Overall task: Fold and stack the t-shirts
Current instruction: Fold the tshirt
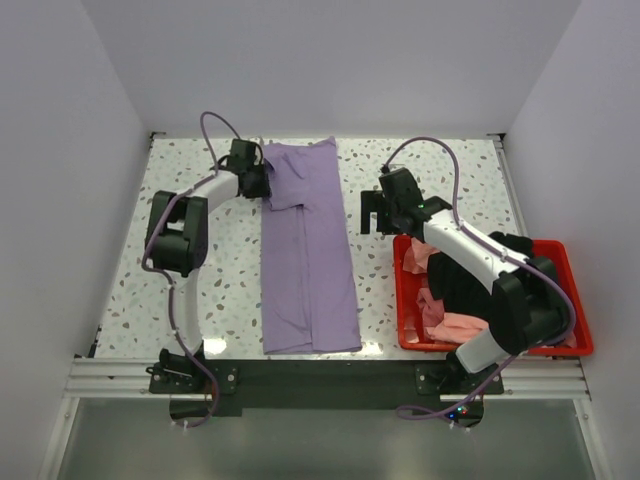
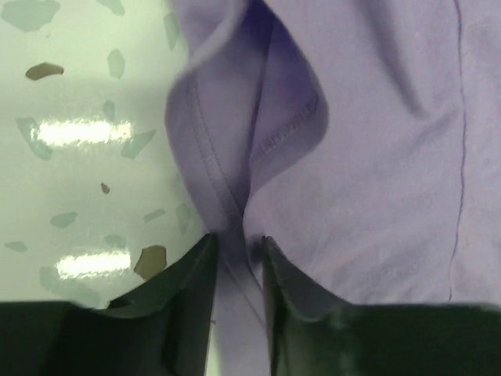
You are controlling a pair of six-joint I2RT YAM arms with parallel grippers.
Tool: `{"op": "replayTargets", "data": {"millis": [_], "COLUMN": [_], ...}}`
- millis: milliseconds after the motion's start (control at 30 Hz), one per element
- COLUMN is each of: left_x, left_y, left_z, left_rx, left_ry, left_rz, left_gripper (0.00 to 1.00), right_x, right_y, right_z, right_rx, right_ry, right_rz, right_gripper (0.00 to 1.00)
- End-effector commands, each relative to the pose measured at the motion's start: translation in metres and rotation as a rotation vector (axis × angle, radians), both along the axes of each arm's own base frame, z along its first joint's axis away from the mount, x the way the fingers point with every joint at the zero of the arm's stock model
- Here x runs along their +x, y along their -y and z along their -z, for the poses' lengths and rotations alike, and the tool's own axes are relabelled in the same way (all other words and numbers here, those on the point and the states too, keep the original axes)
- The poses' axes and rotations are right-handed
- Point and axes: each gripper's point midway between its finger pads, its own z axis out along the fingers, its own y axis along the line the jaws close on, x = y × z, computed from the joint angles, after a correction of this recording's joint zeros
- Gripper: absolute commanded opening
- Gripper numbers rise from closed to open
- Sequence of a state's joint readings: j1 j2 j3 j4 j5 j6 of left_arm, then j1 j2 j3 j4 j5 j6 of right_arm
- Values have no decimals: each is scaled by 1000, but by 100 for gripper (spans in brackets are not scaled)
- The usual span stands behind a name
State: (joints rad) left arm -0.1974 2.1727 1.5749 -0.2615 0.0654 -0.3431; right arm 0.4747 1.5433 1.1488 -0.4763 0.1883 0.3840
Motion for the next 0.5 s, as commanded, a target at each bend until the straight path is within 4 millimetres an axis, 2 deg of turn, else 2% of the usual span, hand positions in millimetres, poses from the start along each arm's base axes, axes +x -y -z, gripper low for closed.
{"op": "replayTargets", "data": {"millis": [0, 33, 233, 333, 400, 467], "left_x": [5, 5, 9, 15, 22, 22], "left_y": [-13, -13, -5, 6, 14, 23], "left_z": [-42, -52, -97, -115, -120, -116], "left_rx": [13, 7, -36, -67, -86, -96], "left_ry": [82, 97, 182, 219, 230, 211], "left_rz": [-64, -73, -55, -23, -2, 23], "left_gripper": [41, 58, 100, 100, 100, 100], "right_x": [4, 4, 3, 3, 1, 0], "right_y": [-2, -3, -6, -11, -18, -25], "right_z": [-7, -8, -13, -16, -18, -21], "right_rx": [12, 16, 42, 63, 91, 128], "right_ry": [13, 15, 30, 41, 45, 54], "right_rz": [-13, -16, -33, -52, -81, -113], "right_gripper": [99, 99, 99, 99, 99, 99]}}
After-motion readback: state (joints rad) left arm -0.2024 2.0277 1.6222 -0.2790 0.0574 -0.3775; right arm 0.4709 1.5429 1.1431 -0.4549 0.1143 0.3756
